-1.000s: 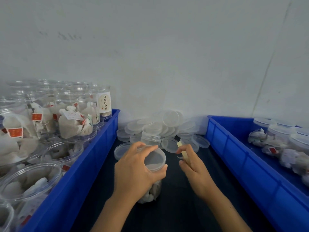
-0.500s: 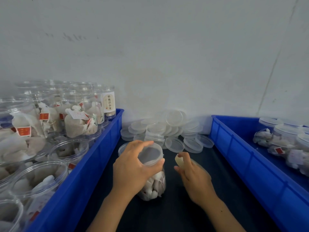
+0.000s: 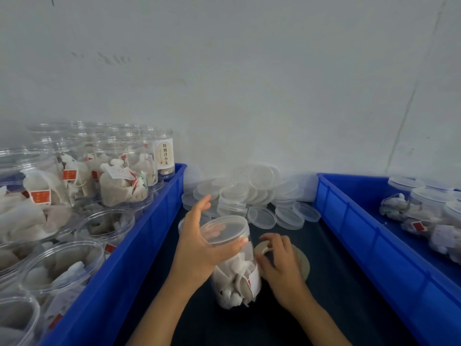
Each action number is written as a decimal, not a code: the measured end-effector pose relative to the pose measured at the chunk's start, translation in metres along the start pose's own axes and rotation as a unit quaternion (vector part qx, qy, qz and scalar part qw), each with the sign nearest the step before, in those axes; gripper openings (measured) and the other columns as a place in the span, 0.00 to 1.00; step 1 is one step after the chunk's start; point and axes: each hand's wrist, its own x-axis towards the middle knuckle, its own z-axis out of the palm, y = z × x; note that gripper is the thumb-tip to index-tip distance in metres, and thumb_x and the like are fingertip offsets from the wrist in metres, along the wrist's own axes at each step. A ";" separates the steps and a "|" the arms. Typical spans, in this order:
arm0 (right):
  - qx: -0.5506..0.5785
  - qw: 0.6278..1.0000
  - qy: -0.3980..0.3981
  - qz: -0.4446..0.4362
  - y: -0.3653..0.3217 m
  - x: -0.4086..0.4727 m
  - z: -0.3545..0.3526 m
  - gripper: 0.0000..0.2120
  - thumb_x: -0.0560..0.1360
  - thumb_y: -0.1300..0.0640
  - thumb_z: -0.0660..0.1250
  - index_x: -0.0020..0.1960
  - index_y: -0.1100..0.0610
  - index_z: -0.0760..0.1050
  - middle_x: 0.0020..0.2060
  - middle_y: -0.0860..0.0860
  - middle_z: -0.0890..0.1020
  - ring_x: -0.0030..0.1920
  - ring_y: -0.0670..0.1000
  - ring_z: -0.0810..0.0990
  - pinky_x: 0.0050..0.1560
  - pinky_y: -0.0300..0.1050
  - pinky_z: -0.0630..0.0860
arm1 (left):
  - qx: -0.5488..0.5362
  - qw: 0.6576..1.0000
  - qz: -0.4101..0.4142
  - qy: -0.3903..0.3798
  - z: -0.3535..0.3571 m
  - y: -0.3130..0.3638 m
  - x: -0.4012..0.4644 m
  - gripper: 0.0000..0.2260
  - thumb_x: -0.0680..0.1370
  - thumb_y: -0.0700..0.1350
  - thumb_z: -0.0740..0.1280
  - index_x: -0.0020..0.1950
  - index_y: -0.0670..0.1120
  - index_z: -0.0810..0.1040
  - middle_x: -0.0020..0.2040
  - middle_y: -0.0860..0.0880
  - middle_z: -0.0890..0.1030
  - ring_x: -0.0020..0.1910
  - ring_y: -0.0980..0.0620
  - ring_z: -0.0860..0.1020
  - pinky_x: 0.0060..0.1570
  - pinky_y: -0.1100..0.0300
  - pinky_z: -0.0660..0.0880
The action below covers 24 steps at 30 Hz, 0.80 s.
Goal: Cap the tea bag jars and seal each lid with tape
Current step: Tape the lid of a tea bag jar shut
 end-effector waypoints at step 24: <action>0.436 0.889 -0.138 -0.031 -0.042 -0.014 -0.022 0.27 0.79 0.44 0.61 0.75 0.38 0.55 0.70 0.45 0.70 0.68 0.46 0.72 0.65 0.45 0.72 | -0.099 0.994 -0.024 -0.028 0.027 0.002 0.001 0.52 0.52 0.64 0.78 0.73 0.58 0.62 0.62 0.58 0.73 0.57 0.68 0.75 0.48 0.69 0.76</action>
